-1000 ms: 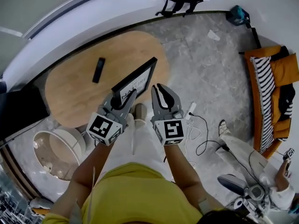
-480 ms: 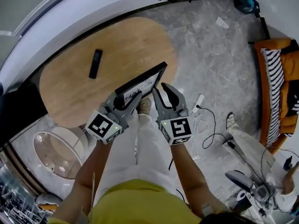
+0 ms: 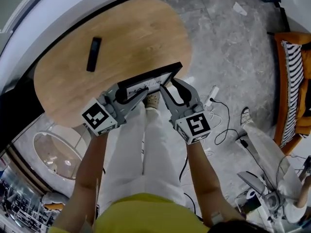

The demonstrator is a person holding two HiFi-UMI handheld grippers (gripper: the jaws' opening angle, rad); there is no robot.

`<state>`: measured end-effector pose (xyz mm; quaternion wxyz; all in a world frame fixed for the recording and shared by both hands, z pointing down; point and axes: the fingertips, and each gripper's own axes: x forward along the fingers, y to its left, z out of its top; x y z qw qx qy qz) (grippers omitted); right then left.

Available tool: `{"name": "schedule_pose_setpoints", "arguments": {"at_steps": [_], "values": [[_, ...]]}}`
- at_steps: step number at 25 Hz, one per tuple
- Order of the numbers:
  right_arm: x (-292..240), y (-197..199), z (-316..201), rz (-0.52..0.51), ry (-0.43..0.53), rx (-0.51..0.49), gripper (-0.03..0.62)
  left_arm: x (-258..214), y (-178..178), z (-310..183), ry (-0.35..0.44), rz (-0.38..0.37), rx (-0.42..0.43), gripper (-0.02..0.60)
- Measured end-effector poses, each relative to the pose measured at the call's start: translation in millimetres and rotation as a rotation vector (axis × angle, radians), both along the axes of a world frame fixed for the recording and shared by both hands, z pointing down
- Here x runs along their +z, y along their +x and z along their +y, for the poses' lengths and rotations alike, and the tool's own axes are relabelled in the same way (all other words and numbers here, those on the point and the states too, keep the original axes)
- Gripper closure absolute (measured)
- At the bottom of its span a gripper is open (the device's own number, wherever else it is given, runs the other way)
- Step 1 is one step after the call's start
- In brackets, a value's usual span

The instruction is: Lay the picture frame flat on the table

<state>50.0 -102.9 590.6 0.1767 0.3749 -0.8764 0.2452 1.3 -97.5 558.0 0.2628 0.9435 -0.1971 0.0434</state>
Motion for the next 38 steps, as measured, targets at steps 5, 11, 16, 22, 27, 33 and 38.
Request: {"name": "schedule_pose_setpoints", "arguments": {"at_steps": [5, 11, 16, 22, 27, 33, 38], "values": [[15, 1, 4, -0.113, -0.071, -0.005, 0.497, 16, 1, 0, -0.002, 0.056, 0.072, 0.569], [33, 9, 5, -0.079, -0.099, 0.052, 0.523, 34, 2, -6, -0.035, 0.053, 0.049, 0.556], [50, 20, 5, -0.071, -0.117, 0.131, 0.523, 47, -2, -25, -0.070, 0.022, -0.077, 0.382], [67, 32, 6, -0.049, -0.152, 0.229, 0.523, 81, -18, -26, -0.133, -0.056, -0.207, 0.331], [83, 43, 4, -0.013, -0.182, 0.284, 0.523, 109, -38, -23, -0.200, -0.145, -0.307, 0.330], [107, 45, -4, 0.021, -0.220, 0.324, 0.523, 140, -39, -23, -0.274, -0.195, -0.341, 0.403], [131, 45, -17, 0.050, -0.262, 0.362, 0.523, 166, -37, -34, -0.302, -0.239, -0.331, 0.479]]}}
